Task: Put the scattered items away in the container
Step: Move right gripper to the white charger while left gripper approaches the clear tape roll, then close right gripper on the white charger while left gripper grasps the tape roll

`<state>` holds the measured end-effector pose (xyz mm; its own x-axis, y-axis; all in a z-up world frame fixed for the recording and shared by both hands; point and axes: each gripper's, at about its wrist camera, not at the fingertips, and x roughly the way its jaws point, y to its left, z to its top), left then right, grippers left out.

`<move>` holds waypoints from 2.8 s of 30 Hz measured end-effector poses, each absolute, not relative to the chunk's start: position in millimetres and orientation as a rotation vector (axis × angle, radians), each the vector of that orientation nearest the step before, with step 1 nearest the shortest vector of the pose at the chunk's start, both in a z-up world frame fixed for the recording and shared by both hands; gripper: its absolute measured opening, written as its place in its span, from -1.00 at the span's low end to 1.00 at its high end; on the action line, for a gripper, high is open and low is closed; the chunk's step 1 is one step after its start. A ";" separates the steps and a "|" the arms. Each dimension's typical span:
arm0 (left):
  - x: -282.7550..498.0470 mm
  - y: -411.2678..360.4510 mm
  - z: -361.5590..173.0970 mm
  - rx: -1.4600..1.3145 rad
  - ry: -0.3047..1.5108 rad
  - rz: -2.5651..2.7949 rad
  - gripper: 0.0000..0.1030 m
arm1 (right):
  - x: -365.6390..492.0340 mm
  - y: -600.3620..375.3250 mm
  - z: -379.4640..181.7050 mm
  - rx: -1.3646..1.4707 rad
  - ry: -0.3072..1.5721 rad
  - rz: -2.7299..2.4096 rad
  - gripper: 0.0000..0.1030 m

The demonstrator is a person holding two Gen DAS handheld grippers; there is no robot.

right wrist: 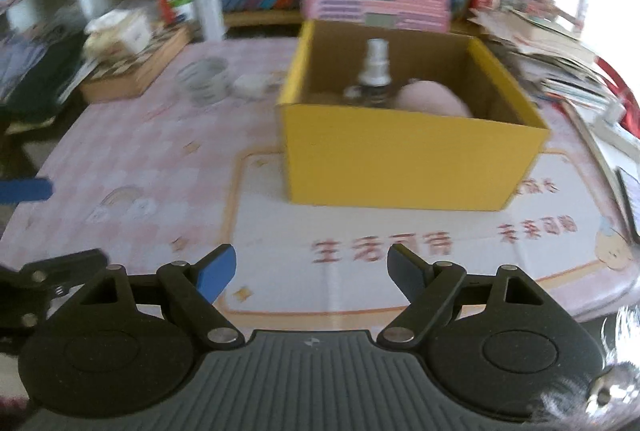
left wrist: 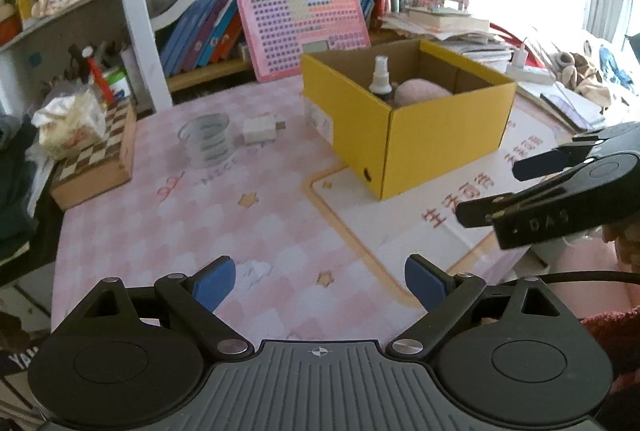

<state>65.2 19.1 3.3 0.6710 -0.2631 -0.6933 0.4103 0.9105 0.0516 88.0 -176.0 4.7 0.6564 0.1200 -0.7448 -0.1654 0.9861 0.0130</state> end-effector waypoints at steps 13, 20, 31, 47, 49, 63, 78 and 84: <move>51.3 76.2 3.0 0.158 0.736 -0.274 0.83 | 90.1 -115.7 4.1 -0.114 0.815 0.269 0.59; 49.4 100.7 9.2 0.130 0.705 -0.213 0.83 | 97.2 -88.7 10.4 -0.145 0.788 0.316 0.54; 67.1 111.7 8.8 0.129 0.686 -0.182 0.84 | 121.9 -71.9 14.9 -0.126 0.762 0.302 0.44; 127.4 115.2 1.0 0.126 0.681 -0.133 0.84 | 201.4 -54.5 9.5 -0.081 0.779 0.301 0.41; 135.8 114.3 -0.4 0.124 0.681 -0.138 0.84 | 213.6 -53.4 8.4 -0.076 0.785 0.297 0.41; 211.6 103.2 -24.4 0.151 0.680 -0.163 0.84 | 286.2 -39.7 -6.0 -0.075 0.804 0.204 0.41; 295.2 83.2 -63.6 0.162 0.651 -0.244 0.84 | 341.4 -43.9 -18.1 -0.077 0.816 0.159 0.41; 323.4 74.3 -76.0 0.146 0.636 -0.264 0.83 | 360.0 -46.1 -19.7 -0.060 0.812 0.152 0.41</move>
